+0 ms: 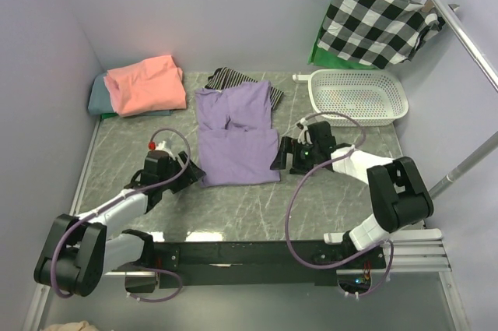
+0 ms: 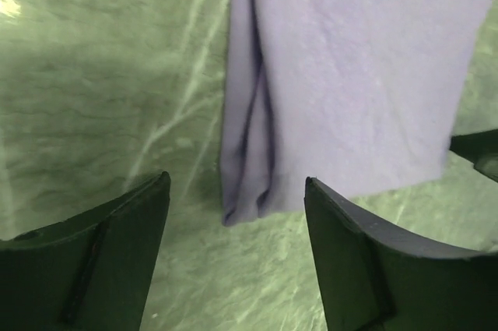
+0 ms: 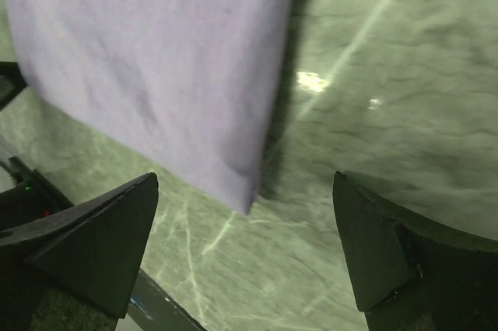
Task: Fold and stack the t-shirts
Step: Fold the tshirt
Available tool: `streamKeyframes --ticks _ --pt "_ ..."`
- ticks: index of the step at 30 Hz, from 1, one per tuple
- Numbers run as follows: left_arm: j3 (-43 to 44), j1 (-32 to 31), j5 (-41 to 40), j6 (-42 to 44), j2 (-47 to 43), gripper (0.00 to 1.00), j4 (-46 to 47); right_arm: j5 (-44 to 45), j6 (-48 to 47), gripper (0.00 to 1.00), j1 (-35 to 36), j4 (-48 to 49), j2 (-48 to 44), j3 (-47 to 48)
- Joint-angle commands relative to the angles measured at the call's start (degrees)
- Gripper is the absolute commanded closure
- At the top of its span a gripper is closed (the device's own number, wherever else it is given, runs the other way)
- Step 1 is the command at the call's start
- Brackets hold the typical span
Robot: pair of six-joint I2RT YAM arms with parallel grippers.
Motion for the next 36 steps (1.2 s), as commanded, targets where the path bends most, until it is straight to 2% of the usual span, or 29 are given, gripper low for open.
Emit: streamKeyframes --ticks 1,5,7,9,10,11,12,13,14,15,16,23,27,31,36 --pt "-4.28 -1.52 3.8 -3.19 -0.59 0.27 6.38 -2.49 3.58 0.0 3.17 3.79 -0.44 -3.3" --pt "-5.6 -3.45 3.8 -3.72 2.04 0.36 9.81 -3.02 5.34 0.04 4.93 5.73 2.28 -3.21" --pt "-5.6 -4.15 3.1 -4.42 4.15 0.4 11.38 -2.93 6.13 0.11 5.9 6.35 3.6 -2.95" --pt "-6.13 -4.86 2.58 -4.95 5.9 0.45 12.36 -1.97 6.84 0.13 6.25 6.26 4.82 -3.13" --pt "-6.21 -4.95 1.88 -5.13 6.52 0.47 12.97 -1.96 7.1 0.24 6.26 7.91 5.44 -3.21" --pt "-6.56 -5.03 1.61 -5.13 7.05 0.54 13.93 -1.79 7.19 0.31 6.34 8.1 5.88 -3.21" --pt "-6.57 -5.04 1.17 -5.04 8.19 0.61 14.29 -1.35 7.19 0.34 6.26 8.54 6.93 -3.21" --pt "-6.48 -5.12 1.08 -4.52 8.81 0.71 14.56 -1.52 7.28 0.57 6.17 8.72 7.64 -3.13" --pt "-5.35 -5.56 0.47 -4.43 9.42 0.84 14.04 -1.96 7.02 0.73 6.25 8.81 8.34 -2.95" --pt "-4.99 -5.74 -0.14 -4.51 10.47 0.93 13.68 -1.96 6.93 0.91 6.26 9.24 9.57 -2.6" --pt "-4.81 -6.0 -0.93 -5.03 10.83 0.99 13.42 -2.05 7.02 1.0 6.26 9.51 10.1 -2.51" --pt "-1.14 -6.53 -4.63 -3.99 9.25 0.99 10.44 -2.41 4.3 1.0 6.26 7.59 9.94 0.47" --pt "3.71 -6.79 -4.99 -0.56 3.22 0.99 -0.27 -1.18 2.01 1.0 6.17 2.59 3.45 1.18" --pt "8.01 -7.14 -4.55 2.07 -4.53 0.99 -16.06 -0.64 0.95 1.0 6.25 -1.29 -3.15 0.66" --pt "10.92 -8.99 -2.8 1.21 -12.97 0.99 -23.66 -1.35 1.04 1.0 6.87 -5.67 -12.19 -0.58"
